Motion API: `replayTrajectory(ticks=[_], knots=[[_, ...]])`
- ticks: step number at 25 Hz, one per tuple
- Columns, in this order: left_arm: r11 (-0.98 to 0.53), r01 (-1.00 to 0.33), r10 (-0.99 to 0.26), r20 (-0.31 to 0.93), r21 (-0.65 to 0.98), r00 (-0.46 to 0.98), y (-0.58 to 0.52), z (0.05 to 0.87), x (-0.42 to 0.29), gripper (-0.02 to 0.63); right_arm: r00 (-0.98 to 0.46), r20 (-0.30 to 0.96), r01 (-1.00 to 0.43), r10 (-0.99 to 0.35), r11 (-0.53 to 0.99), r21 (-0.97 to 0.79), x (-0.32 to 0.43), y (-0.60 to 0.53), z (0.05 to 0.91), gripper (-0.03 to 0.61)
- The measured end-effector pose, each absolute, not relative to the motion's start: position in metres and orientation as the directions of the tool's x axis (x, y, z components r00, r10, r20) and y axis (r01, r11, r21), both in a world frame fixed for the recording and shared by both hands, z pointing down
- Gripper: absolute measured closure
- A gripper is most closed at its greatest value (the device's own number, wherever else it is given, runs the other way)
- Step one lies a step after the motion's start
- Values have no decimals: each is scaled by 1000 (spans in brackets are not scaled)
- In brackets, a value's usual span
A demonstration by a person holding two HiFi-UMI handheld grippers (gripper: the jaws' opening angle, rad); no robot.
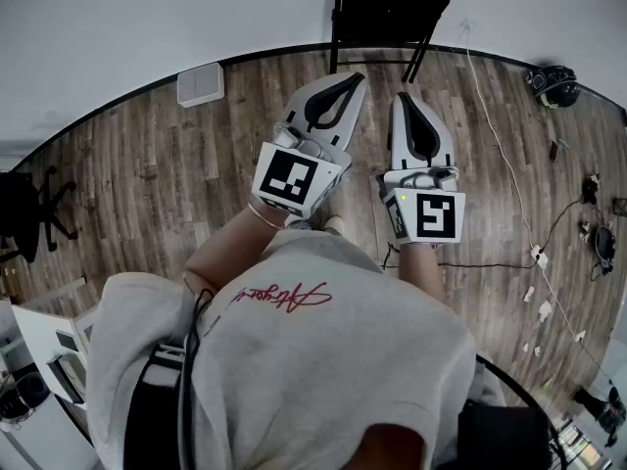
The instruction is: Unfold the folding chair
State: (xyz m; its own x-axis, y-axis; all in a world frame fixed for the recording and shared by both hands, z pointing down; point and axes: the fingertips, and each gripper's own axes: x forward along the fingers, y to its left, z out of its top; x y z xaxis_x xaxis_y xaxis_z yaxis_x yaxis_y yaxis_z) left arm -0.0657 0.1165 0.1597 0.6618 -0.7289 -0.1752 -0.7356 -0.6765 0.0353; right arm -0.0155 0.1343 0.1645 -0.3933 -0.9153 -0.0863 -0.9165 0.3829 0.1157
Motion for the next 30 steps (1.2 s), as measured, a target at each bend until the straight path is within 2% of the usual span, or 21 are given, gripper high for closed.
replayTrajectory(ticks=[30], knots=[[-647,-761,-754,-172,36,633,115,165,-61,598,-403,-101,-914,-910,394,98,-6,130,165,563]])
